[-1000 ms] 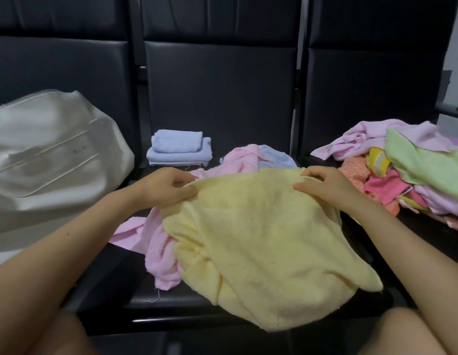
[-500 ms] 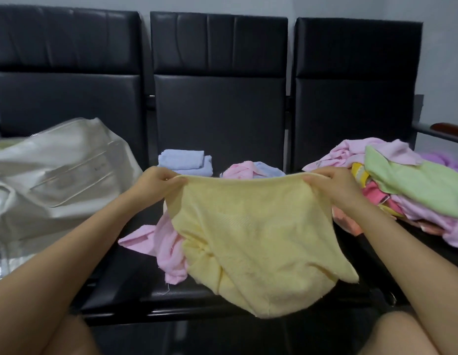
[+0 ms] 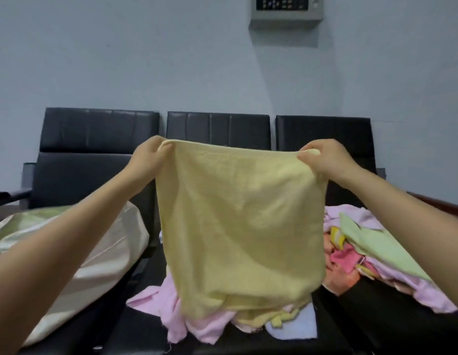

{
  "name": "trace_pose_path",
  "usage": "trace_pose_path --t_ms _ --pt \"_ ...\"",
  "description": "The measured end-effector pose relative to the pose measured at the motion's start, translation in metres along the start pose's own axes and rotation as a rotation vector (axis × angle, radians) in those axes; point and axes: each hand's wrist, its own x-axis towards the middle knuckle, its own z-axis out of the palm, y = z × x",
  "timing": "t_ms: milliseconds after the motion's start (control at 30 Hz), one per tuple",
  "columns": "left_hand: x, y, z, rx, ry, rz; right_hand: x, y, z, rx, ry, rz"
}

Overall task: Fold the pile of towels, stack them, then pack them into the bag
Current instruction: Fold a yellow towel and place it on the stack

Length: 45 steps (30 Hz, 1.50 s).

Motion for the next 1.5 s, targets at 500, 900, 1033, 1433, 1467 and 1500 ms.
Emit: trace_pose_path --t_ms 500,900,1033,1433,1467,1500 --pt "0.009 0.013 -0.008 -0.718 -0.197 -0.618 0.021 -0.009 0.005 1.01 -0.157 0.407" --pt "-0.015 -0.153 0.121 -0.007 -0.111 -0.681 0.01 0.15 0.17 -0.319 -0.051 0.332" --pt "-0.01 -0.179 0.153 -0.025 -0.084 -0.718 0.017 0.181 0.207 -0.33 -0.057 0.451" --pt "-0.028 -0.263 0.194 0.331 -0.244 -0.651 0.018 0.238 0.274 -0.188 -0.21 0.541" --pt "-0.031 -0.263 0.192 0.363 -0.284 -0.632 0.018 0.235 0.271 -0.211 -0.168 0.534" --pt "-0.034 -0.257 0.189 0.353 -0.295 -0.624 0.017 0.231 0.268 -0.227 -0.116 0.507"
